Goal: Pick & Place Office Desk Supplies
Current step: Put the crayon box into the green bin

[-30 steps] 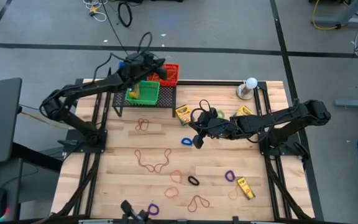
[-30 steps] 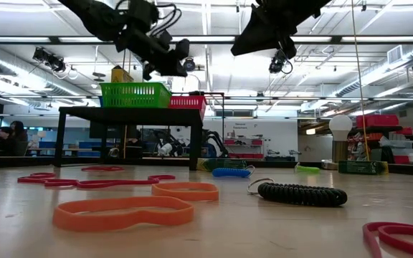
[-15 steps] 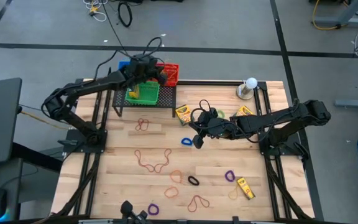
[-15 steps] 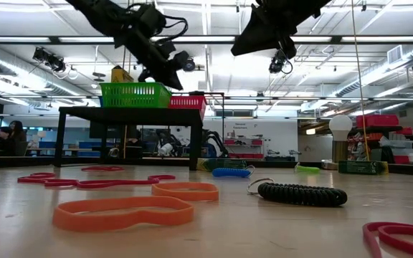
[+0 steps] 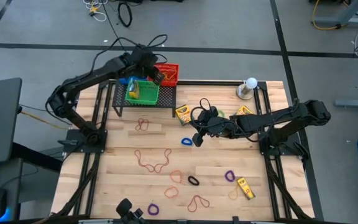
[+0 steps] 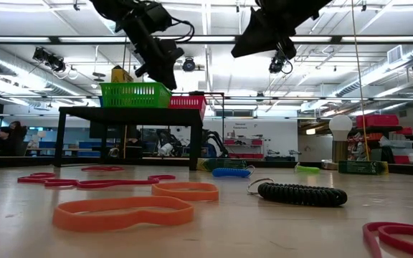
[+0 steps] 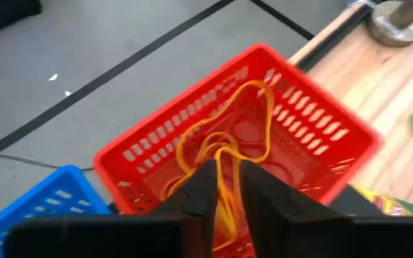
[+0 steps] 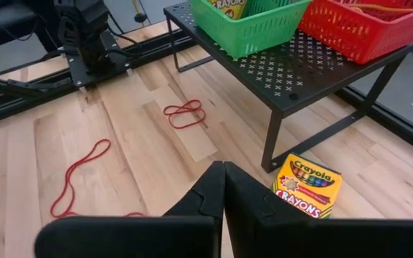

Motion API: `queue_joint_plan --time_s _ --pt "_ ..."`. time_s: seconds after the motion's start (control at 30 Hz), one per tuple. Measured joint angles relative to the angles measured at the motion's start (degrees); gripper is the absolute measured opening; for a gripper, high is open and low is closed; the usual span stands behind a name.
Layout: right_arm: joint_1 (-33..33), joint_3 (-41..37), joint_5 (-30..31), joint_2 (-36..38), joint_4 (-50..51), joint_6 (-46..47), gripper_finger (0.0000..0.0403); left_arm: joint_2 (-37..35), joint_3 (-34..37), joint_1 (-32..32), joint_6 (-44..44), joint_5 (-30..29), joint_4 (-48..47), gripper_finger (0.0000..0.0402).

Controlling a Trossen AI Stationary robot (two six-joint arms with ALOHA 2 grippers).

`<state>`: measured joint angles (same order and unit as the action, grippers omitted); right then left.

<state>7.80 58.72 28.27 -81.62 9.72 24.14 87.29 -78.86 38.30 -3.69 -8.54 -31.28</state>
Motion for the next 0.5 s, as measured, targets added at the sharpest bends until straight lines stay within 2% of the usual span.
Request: queue_joint_plan --time_s 0.33,0.5 --pt "-0.02 0.0 -0.04 0.0 -0.02 0.66 0.0011 0.09 -5.4 0.09 0.88 1.01 -3.02 0.0161" --pt "-0.02 0.0 -0.22 0.0 0.0 1.11 0.0011 0.09 -10.92 -0.04 2.36 2.89 -5.51 0.018"
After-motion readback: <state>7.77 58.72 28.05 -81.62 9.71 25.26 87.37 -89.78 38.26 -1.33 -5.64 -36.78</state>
